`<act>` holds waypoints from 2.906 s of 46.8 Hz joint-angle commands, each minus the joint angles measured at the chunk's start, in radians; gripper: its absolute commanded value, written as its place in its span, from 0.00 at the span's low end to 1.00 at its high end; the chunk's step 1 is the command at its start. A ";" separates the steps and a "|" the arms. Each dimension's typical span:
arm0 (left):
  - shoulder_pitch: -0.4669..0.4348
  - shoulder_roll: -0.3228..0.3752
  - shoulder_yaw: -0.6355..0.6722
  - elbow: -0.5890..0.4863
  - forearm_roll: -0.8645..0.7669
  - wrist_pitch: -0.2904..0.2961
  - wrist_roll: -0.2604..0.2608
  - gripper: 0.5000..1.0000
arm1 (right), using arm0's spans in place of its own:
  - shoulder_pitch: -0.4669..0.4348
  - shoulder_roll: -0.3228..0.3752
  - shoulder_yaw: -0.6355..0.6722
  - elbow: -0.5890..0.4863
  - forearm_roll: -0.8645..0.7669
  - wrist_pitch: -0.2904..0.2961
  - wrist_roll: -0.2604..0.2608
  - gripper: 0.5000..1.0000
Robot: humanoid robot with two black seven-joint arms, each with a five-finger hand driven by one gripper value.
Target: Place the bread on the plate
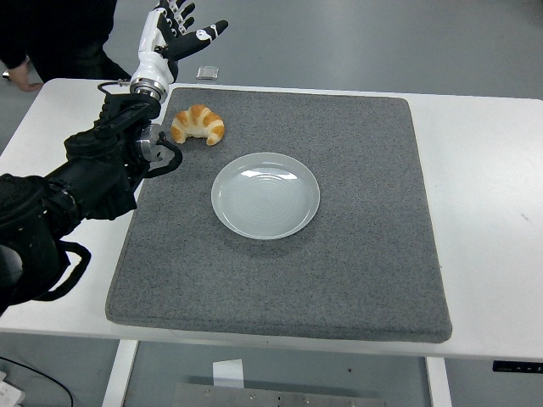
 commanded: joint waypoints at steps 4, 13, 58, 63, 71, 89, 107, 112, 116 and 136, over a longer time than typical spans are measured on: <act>-0.047 0.048 0.153 0.003 0.003 0.030 0.000 1.00 | 0.000 0.000 0.000 -0.001 -0.001 0.000 0.000 0.86; -0.088 0.170 0.377 -0.063 0.102 -0.118 0.006 1.00 | 0.000 0.000 0.000 0.001 -0.001 0.000 0.000 0.86; -0.084 0.221 0.650 -0.012 0.842 -0.120 0.000 0.95 | 0.000 0.000 0.000 -0.001 0.001 0.000 0.000 0.86; -0.058 0.180 0.650 0.035 0.842 -0.080 0.000 0.95 | 0.000 0.000 0.000 -0.001 -0.001 0.000 0.000 0.86; -0.044 0.135 0.650 0.088 0.837 -0.069 0.000 0.95 | 0.000 0.000 0.000 0.001 -0.001 0.000 0.000 0.86; 0.004 0.066 0.652 0.152 0.840 0.001 0.000 0.92 | 0.000 0.000 0.000 -0.001 -0.001 0.000 0.000 0.86; 0.050 0.051 0.652 0.186 0.840 0.088 0.000 0.84 | 0.000 0.000 0.000 0.001 -0.001 0.000 0.000 0.86; 0.060 0.049 0.652 0.194 0.840 0.115 0.000 0.80 | 0.000 0.000 0.000 -0.001 -0.001 0.000 0.000 0.86; 0.062 0.049 0.652 0.194 0.840 0.134 0.000 0.78 | 0.000 0.000 0.000 0.001 -0.001 0.000 0.000 0.86; 0.076 0.040 0.653 0.194 0.842 0.171 0.000 0.68 | 0.000 0.000 0.000 0.001 0.001 0.000 0.000 0.86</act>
